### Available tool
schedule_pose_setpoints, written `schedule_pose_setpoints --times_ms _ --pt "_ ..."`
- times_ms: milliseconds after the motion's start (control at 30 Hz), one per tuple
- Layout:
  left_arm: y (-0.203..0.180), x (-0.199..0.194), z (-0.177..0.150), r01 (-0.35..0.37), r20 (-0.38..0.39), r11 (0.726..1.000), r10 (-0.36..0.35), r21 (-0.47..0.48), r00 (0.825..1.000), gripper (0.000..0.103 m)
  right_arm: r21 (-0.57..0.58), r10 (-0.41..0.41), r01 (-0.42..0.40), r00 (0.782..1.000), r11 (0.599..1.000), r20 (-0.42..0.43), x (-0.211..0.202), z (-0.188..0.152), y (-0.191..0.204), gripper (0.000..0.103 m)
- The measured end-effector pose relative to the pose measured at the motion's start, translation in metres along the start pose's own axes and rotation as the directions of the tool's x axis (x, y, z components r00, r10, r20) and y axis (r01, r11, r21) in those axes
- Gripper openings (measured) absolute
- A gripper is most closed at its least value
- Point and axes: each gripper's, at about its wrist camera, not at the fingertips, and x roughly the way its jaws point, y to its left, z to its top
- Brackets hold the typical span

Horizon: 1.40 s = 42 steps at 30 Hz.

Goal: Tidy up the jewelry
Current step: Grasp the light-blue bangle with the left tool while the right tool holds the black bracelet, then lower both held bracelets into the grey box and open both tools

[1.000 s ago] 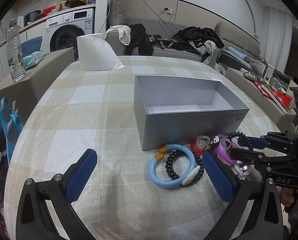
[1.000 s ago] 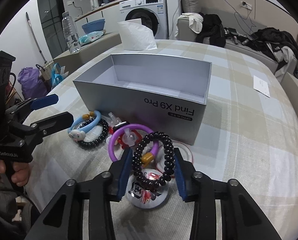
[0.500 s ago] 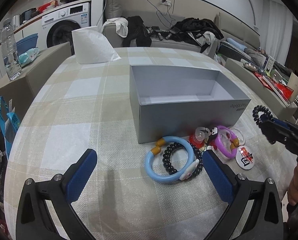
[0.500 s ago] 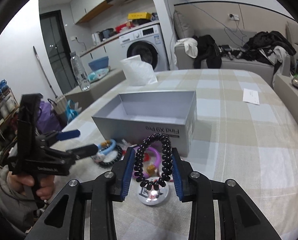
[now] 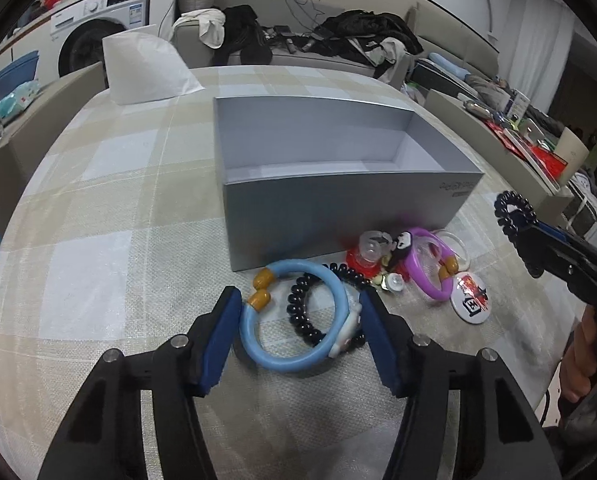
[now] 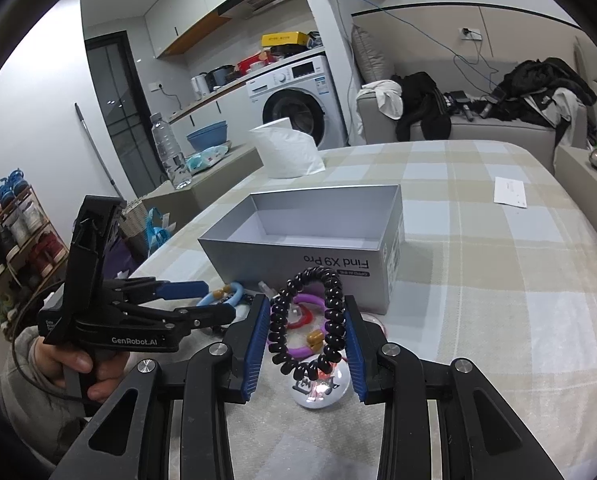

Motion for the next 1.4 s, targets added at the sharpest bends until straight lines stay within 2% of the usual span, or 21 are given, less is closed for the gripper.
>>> schedule_pose_setpoints --times_ms 200,300,367,833,1133,1400 --pt "-0.007 -0.014 -0.002 0.019 0.055 0.999 -0.021 0.029 0.998 0.055 -0.001 0.008 -0.008 1.0 1.0 0.021 -0.003 0.0 0.002 0.035" --pt "-0.011 -0.024 0.0 -0.003 0.102 0.999 -0.002 0.049 0.995 0.055 -0.006 0.007 -0.007 0.999 1.0 0.036 -0.006 0.001 0.003 0.035" --pt "-0.012 -0.033 0.001 -0.012 0.149 0.999 0.004 0.053 0.989 0.055 -0.006 0.012 -0.012 0.999 1.0 0.052 -0.009 0.002 0.004 0.035" --pt "-0.003 -0.048 0.038 -0.072 0.315 0.997 0.063 0.019 0.947 0.055 0.009 -0.011 0.01 0.994 1.0 0.11 -0.008 0.038 0.001 0.035" --pt "-0.002 -0.037 0.061 -0.096 0.369 0.995 0.09 -0.002 0.925 0.055 0.054 -0.002 -0.002 0.997 0.999 0.075 0.014 0.055 -0.008 0.036" --pt "0.001 -0.027 0.051 -0.091 0.332 0.996 0.087 -0.002 0.939 0.055 0.056 -0.017 0.016 1.0 0.998 0.025 0.039 0.051 -0.011 0.035"
